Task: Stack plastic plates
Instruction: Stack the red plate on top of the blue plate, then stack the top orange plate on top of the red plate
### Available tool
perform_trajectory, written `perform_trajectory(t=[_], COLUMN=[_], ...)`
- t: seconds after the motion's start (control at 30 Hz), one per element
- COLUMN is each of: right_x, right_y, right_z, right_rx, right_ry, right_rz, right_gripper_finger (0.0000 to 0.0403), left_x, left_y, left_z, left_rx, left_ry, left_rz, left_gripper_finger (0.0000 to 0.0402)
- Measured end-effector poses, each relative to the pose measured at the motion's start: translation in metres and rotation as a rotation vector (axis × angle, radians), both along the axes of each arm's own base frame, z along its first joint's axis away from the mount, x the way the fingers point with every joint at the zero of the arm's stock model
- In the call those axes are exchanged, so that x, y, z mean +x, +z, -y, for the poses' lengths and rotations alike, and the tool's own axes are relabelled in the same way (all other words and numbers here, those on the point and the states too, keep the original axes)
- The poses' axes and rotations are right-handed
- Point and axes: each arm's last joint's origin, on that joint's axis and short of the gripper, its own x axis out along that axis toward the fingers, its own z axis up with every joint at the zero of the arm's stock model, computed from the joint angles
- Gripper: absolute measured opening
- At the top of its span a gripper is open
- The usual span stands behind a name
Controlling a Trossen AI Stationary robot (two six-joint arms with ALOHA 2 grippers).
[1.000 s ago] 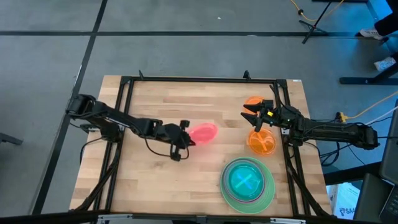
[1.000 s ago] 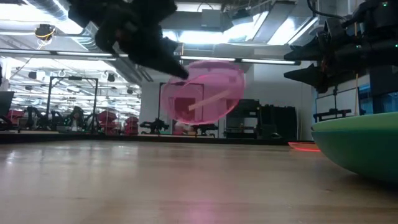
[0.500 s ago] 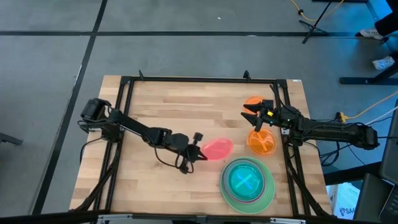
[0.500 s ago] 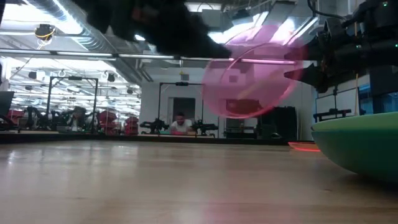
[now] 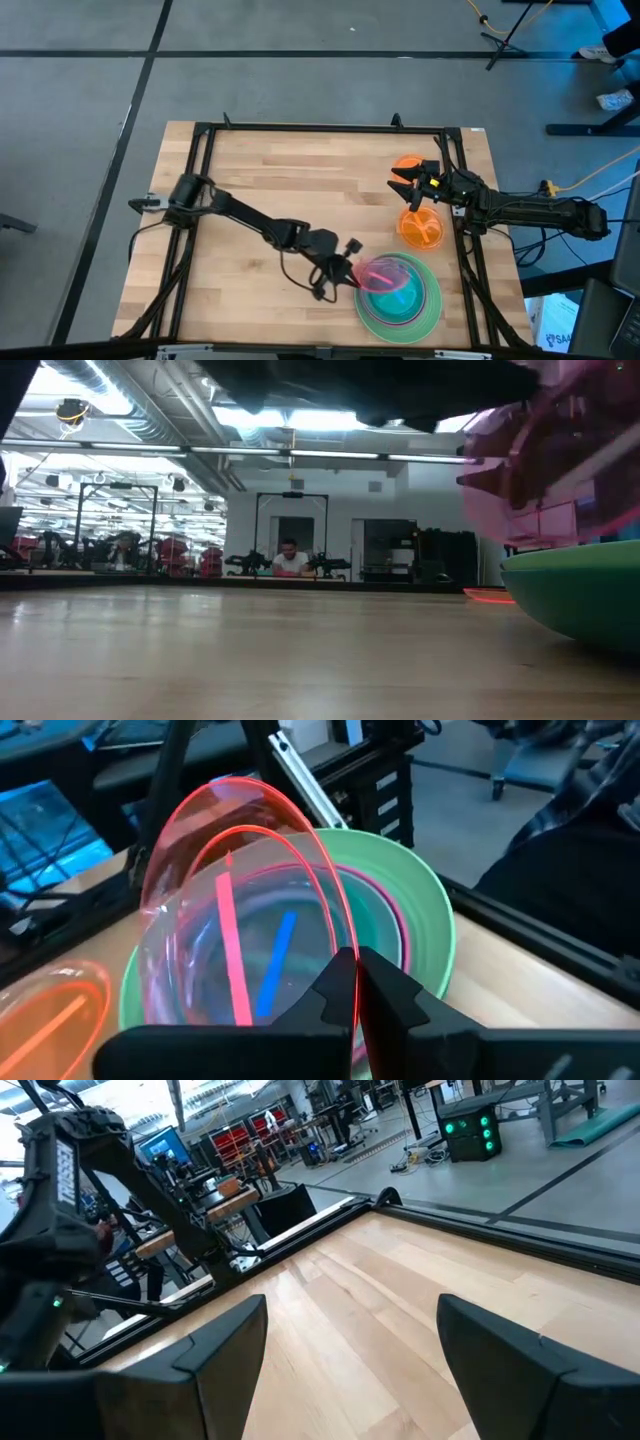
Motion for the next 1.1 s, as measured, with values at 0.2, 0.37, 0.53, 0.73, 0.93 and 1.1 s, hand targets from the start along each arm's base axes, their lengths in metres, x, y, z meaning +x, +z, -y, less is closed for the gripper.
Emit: perform_trajectory(t=[0.2,0.37,0.53,0.73,0.93,1.1], right_x=[0.0,0.0,0.0,0.0,0.0,-0.001], right_y=[0.0,0.0,0.0,0.0,-0.004,-0.01], right_z=[0.0,0.0,0.0,-0.001,0.0,0.001], right_rx=[0.0,0.001,0.001,0.008,0.003,0.018], right_ry=[0.002,0.011,0.01,0.037,0.003,-0.036], right_rz=[-0.001,-0.001,-0.001,0.0,-0.038,-0.105], right_gripper_finger=[0.0282,0.0282,0.0282,0.0282,0.0282,0.0282], left_x=[0.021,0.026,0.025,0.023,0.003,-0.023], left_y=[-0.012,-0.02,-0.021,-0.02,0.007,0.015], left_z=[0.006,0.01,0.013,0.011,0.002,-0.002], left_rx=[-0.008,-0.028,-0.027,0.003,0.121,0.097], left_ry=[-0.01,-0.006,-0.001,0.104,0.238,0.257], left_rz=[-0.005,-0.018,-0.017,-0.061,-0.193,-0.228], left_gripper_finger=[0.0003,0.0004,0.004,0.01,0.0112,0.0112])
